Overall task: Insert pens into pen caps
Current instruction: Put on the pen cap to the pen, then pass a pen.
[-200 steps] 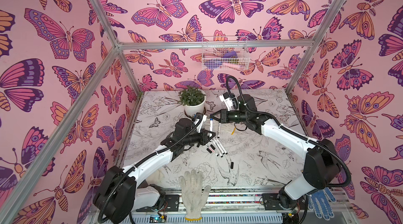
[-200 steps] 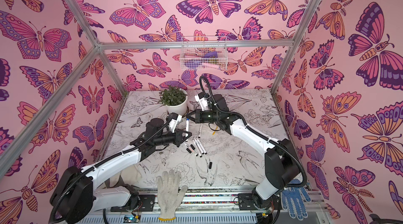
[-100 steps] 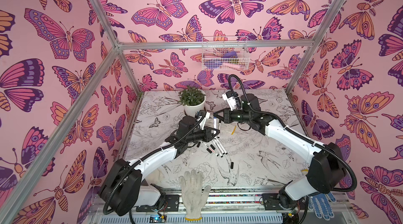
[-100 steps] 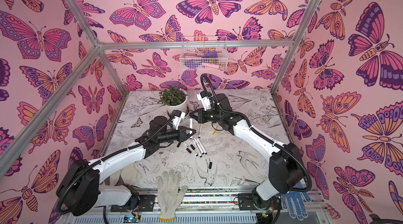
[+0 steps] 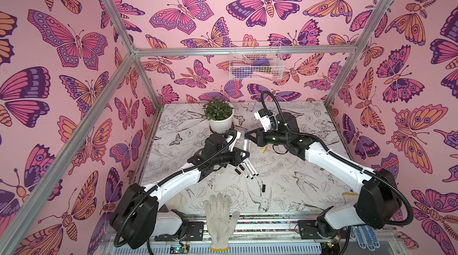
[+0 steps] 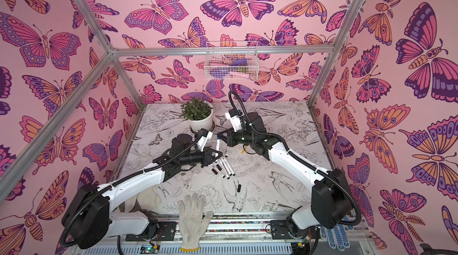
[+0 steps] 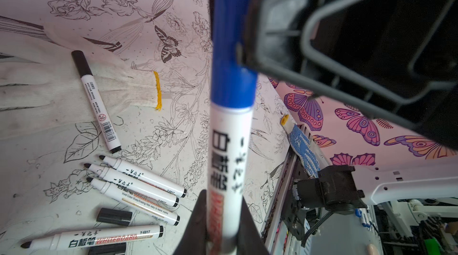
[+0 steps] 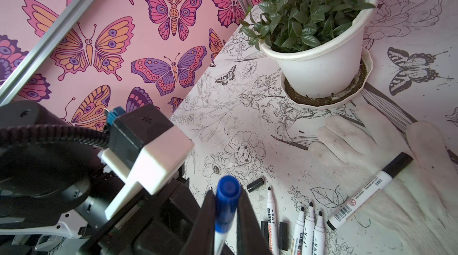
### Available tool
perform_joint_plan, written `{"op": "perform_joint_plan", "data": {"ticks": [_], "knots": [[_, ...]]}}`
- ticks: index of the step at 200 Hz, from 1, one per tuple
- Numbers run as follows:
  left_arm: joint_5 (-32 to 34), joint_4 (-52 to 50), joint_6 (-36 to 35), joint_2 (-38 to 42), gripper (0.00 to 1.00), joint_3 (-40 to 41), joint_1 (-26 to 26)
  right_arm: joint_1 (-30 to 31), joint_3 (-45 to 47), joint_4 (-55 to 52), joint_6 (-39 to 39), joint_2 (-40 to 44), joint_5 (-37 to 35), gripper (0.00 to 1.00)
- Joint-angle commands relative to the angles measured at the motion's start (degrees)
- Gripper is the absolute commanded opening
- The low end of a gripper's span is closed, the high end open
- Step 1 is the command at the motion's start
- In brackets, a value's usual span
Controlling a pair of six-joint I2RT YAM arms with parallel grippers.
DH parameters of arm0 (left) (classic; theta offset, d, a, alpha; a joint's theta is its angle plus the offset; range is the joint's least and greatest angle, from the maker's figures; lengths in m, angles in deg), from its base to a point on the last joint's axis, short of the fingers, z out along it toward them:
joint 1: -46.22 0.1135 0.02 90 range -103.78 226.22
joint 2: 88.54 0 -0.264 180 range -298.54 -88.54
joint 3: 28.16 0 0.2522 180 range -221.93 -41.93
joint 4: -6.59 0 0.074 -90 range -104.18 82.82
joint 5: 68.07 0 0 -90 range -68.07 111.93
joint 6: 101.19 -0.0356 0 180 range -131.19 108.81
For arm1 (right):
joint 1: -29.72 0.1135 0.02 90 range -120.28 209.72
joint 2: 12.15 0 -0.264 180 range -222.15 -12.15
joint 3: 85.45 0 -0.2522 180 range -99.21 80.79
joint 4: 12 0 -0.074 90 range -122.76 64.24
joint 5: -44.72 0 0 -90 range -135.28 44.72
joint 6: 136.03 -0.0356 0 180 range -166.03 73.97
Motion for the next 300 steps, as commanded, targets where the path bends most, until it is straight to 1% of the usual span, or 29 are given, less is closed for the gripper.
{"op": "perform_joint_plan", "data": {"ticks": [1, 30, 97, 115, 141, 167, 170, 171, 173, 175, 176, 177, 178, 180, 184, 185, 191, 201, 209, 223, 272, 282, 287, 290, 300], "knots": [[18.2, 6.8, 4.8, 1.1, 0.00, -5.9, 4.7, 3.1, 4.5, -21.0, 8.0, 0.9, 6.5, 0.00], [17.8, 6.8, 4.9, 0.3, 0.00, -6.3, 4.7, 4.8, 4.6, -23.6, 9.9, 0.4, 6.5, 0.00], [16.1, 6.5, 4.2, -0.6, 0.00, -6.9, 4.4, 4.4, 3.8, -24.1, 9.8, 0.4, 6.5, 0.00], [14.6, 6.5, 3.8, -0.3, 0.00, -5.7, 4.2, 2.3, 3.3, -21.8, 7.2, 1.5, 6.9, 0.00], [10.3, 6.1, 2.1, 0.7, 0.00, -3.5, 3.5, -2.0, 2.7, -15.0, -0.1, 4.0, 8.7, 0.00], [6.5, 5.7, 0.5, 1.3, 0.00, -1.1, 2.2, -2.4, -0.1, -11.4, -2.6, 4.3, 7.4, 0.00], [6.2, 5.6, 0.3, 1.4, 0.00, -0.8, 1.9, -2.3, -0.5, -11.1, -2.8, 4.3, 7.3, 0.03], [6.2, 5.6, 0.2, 1.4, 0.00, -0.8, 1.8, -2.3, -0.8, -10.9, -3.1, 4.2, 7.1, 0.07], [6.0, 5.7, 0.1, 1.4, 0.00, -0.6, 1.6, -2.3, -0.9, -10.9, -3.2, 4.1, 7.0, 0.07], [5.9, 5.7, -0.1, 1.4, 0.00, -0.4, 1.4, -2.2, -1.1, -10.8, -3.5, 4.0, 6.7, 0.12], [5.8, 5.7, -0.2, 1.5, 0.00, -0.3, 1.3, -2.2, -1.5, -10.9, -3.6, 3.9, 6.6, 0.17], [5.7, 5.6, -0.3, 1.6, 0.00, -0.2, 1.3, -2.2, -1.7, -10.9, -3.7, 3.8, 6.5, 0.19], [5.6, 5.6, -0.3, 1.6, 0.00, -0.2, 1.2, -2.2, -1.7, -10.9, -3.7, 3.8, 6.5, 0.19], [5.4, 5.6, -0.5, 1.7, 0.00, -0.1, 1.1, -2.1, -2.0, -10.8, -3.9, 3.7, 6.5, 0.24], [5.2, 5.7, -0.6, 1.7, 0.00, 0.1, 0.9, -2.0, -2.7, -10.7, -4.3, 3.3, 5.4, 0.32], [5.1, 5.7, -0.7, 1.7, 0.00, 0.2, 0.8, -2.0, -2.7, -10.7, -4.3, 3.3, 5.4, 0.32], [4.9, 5.7, -0.8, 1.7, 0.00, 0.5, 0.5, -1.9, -3.6, -10.5, -4.4, 2.6, 4.8, 0.39], [4.3, 5.7, -1.0, 1.4, 0.00, 0.6, 0.1, -1.7, -4.4, -9.5, -5.0, 1.5, 4.9, 0.43], [4.2, 5.7, -1.1, 1.3, 0.00, 0.6, -0.3, -1.4, -4.6, -8.2, -5.6, 0.8, 4.9, 0.44], [4.0, 5.6, -1.3, 0.9, 0.00, 0.5, -1.0, -0.7, -5.0, -6.0, -6.6, -0.9, 5.6, 0.43], [4.3, 5.7, -1.7, 0.4, 0.00, -0.4, -2.1, 1.1, -7.1, -4.5, -6.8, -4.5, 5.9, 0.37], [4.3, 5.7, -1.9, 0.4, 0.00, -0.5, -2.3, 1.1, -7.1, -4.2, -7.0, -5.1, 5.8, 0.34], [4.2, 5.7, -2.0, 0.4, 0.00, -0.6, -2.3, 1.1, -7.1, -4.1, -7.1, -5.3, 5.9, 0.31], [4.1, 5.6, -2.0, 0.4, 0.00, -0.7, -2.3, 1.1, -7.2, -4.1, -7.2, -5.4, 5.9, 0.26], [4.3, 5.6, -1.9, 0.4, 0.00, -0.8, -2.3, 1.1, -7.2, -4.1, -7.3, -5.5, 5.8, 0.19]]}}
